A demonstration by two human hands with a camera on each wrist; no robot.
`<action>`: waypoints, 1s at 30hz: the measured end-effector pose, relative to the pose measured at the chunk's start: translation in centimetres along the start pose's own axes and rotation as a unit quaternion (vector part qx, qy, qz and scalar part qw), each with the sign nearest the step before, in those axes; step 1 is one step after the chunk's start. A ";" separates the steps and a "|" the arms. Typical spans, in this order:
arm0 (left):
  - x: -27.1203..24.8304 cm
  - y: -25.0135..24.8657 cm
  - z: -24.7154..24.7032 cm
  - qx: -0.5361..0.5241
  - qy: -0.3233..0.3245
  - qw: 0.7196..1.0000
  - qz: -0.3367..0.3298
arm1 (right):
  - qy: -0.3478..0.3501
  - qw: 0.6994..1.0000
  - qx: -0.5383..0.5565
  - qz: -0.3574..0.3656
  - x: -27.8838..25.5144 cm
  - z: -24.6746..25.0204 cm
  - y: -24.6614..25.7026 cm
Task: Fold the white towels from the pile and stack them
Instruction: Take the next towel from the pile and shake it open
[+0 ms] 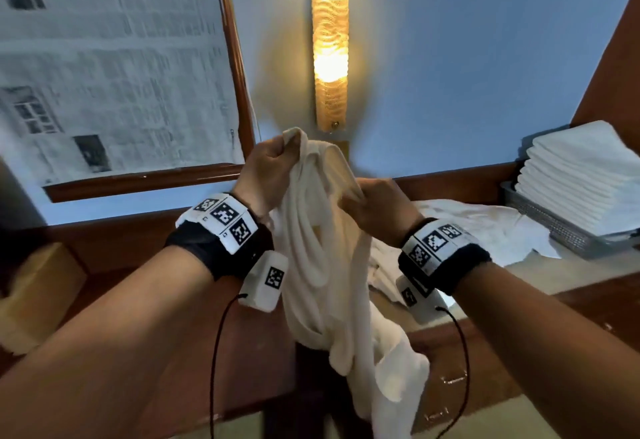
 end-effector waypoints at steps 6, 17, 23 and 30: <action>-7.7 1.2 10.6 -0.071 -0.030 0.994 0.074 | 0.108 0.979 -0.014 -0.172 -8.1 -9.4 -1.9; -16.4 1.7 14.3 -0.086 -0.013 0.986 0.140 | 0.012 0.966 0.255 -0.047 -3.7 -8.6 17.1; -16.1 -0.5 16.2 -0.135 -0.028 0.984 0.113 | 0.015 0.977 0.209 0.040 -2.5 -6.5 22.1; -15.4 -3.6 20.2 -0.075 -0.074 0.992 0.073 | 0.045 0.989 0.129 0.053 -6.1 -9.3 20.4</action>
Point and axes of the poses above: each hand's wrist, its own x-axis towards the middle knuckle, its own z-axis out of the back of the hand, y = z × x, the point moved 9 cm from there along x, towards the middle knuckle, and after that the axes turned 3 degrees about -y, right-handed, at the moved point
